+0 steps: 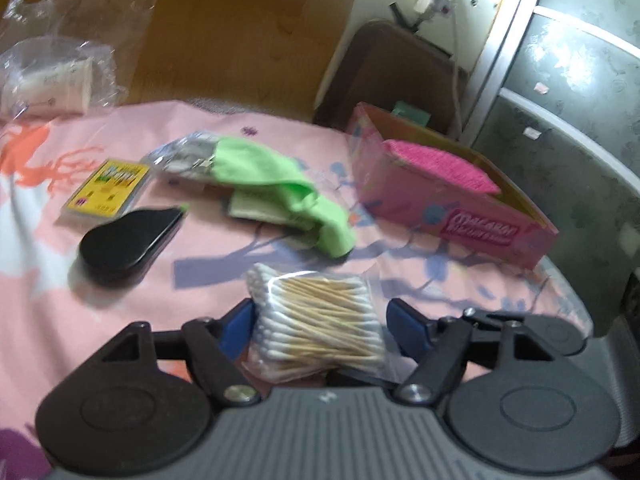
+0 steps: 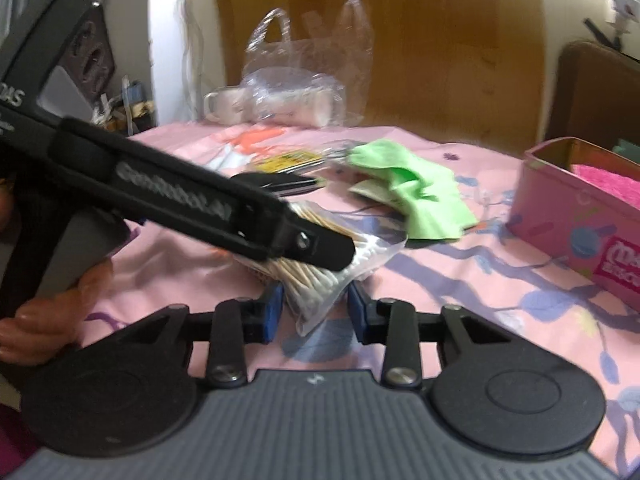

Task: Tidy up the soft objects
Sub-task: 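Carry the swab bag into the tin and open the left tool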

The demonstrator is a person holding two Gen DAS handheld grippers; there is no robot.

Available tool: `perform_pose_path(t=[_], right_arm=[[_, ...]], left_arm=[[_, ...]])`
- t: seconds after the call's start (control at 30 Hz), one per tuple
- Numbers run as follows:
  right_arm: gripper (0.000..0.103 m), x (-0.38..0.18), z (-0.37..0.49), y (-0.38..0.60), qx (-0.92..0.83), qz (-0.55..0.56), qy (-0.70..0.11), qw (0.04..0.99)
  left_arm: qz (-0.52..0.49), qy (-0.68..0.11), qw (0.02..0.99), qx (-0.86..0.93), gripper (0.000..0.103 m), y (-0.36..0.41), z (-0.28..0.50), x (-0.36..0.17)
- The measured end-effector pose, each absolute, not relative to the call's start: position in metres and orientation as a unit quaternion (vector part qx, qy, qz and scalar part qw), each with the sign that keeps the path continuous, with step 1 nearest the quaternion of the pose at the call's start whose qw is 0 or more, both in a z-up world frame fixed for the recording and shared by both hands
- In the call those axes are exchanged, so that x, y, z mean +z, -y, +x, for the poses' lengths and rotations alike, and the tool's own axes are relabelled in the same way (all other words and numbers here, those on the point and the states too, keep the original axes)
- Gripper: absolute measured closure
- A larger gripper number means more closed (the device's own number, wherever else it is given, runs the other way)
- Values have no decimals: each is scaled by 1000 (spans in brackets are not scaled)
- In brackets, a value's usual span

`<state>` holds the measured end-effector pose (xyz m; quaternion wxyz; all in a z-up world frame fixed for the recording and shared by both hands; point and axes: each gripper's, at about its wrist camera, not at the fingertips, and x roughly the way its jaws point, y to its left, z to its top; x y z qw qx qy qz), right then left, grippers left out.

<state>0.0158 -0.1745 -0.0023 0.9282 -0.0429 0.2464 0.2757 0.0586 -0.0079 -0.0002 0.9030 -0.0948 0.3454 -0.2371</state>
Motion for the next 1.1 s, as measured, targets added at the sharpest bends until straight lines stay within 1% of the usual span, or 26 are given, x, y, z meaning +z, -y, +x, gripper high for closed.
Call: perform_pose_path(t=[0.1,0.2,0.37,0.53,0.73,0.97,1.0,1.03,1.07,1.1], right_arm=[[65,6,14,191,258,-19,-227,939],[65,17,14,209,234,-11,-201,951],[65,36,21,251,177,-11,-159,971],[65,48,33,297,126,-4,-144,982],[65,42,46,338,74,3,-143,987],[65,33,57,372,31,26,-140,989],[65,33,58,375,22,25,-140,990],[65,32,61,379,9,24,-141,990],[64,31,65,382,-7,22,-142,990],[61,29,69,383,-34,16,-143,989]], left_arm=[[-97,-335,903,-253,31,16,62,13],[-75,-316,907,-268,31,36,66,31],[-33,-285,912,-293,31,85,83,62],[2,-250,911,-328,31,146,101,86],[7,-254,896,-363,31,209,126,89],[19,-282,883,-375,31,257,151,71],[21,-287,881,-375,30,262,154,68],[22,-293,878,-378,26,267,159,64],[21,-299,875,-379,18,272,163,61],[21,-302,874,-379,15,276,166,58]])
